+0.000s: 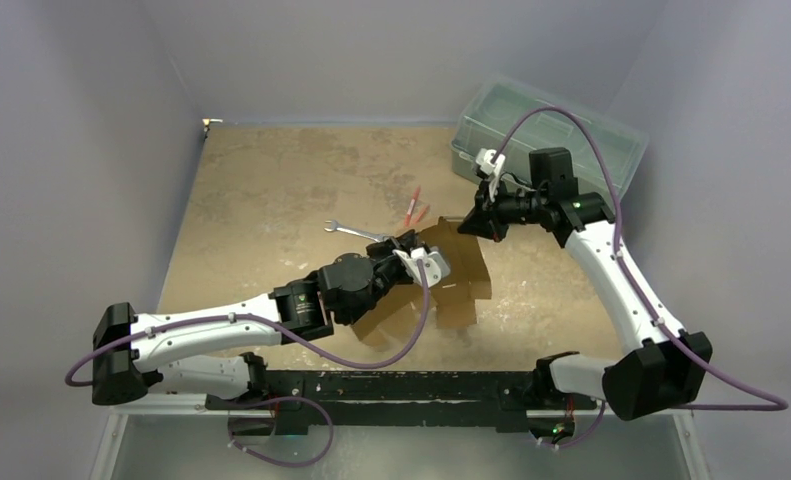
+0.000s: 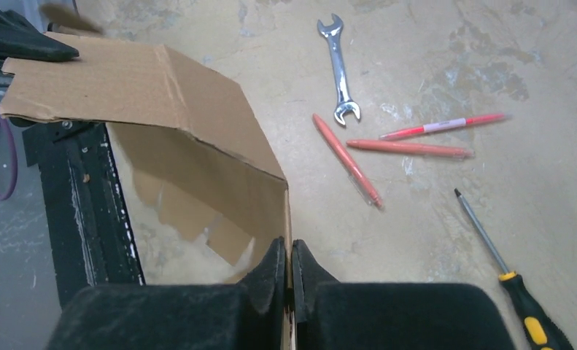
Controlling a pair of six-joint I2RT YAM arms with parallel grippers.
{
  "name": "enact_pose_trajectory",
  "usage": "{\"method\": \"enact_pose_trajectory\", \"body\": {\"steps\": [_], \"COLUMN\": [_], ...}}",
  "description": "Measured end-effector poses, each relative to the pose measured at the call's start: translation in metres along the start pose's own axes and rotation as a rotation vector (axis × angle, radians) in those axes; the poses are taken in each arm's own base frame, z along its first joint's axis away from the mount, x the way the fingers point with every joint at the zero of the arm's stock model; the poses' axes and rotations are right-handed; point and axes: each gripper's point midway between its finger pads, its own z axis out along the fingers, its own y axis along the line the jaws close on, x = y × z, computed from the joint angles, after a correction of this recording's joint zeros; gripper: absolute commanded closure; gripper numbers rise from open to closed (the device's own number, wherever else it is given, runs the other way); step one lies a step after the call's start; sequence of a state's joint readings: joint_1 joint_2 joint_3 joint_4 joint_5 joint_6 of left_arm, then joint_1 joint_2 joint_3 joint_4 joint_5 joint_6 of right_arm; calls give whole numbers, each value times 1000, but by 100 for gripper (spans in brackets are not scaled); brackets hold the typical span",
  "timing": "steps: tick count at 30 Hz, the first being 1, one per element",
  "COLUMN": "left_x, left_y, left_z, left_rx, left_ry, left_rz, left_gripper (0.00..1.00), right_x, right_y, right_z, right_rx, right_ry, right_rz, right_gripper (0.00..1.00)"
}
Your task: Fold the paper box
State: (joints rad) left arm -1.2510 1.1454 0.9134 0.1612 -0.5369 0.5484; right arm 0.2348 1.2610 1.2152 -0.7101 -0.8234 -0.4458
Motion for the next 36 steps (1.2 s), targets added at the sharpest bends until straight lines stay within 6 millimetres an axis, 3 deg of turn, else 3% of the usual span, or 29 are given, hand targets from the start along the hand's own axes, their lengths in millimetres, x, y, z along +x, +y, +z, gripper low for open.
{"method": "enact_pose_trajectory", "body": {"steps": [2,4,6,8,11,18,26,31,36], "left_x": [1,1,0,0,3,2,2,7,8], "left_y": [-2,-3,-3,-3,-5,1,3,-1,-2], "left_z": [1,1,1,1,0,-11,-16,-16,-17], "left_rx": [8,10,13,16,22,20,15,22,25], "left_ry": [2,4,3,7,16,15,6,15,13], "left_rz": [-3,-5,-8,-7,-10,-54,-107,-117,-136], "left_gripper": [100,100,100,100,100,100,100,100,100], "right_x": [1,0,0,1,0,9,54,59,48], "right_y": [2,3,4,7,14,26,30,26,25], "right_z": [-1,-2,-2,-3,-5,-32,-13,-8,-10], "right_rx": [2,4,-4,-21,-44,-10,-80,-72,-63], "right_ry": [-2,-6,-7,-3,-20,-131,-132,-143,-181], "right_rz": [-10,-25,-40,-60,-83,-140,-192,-220,-277], "right_gripper": [95,56,26,11,2,1,8,29,69]}}
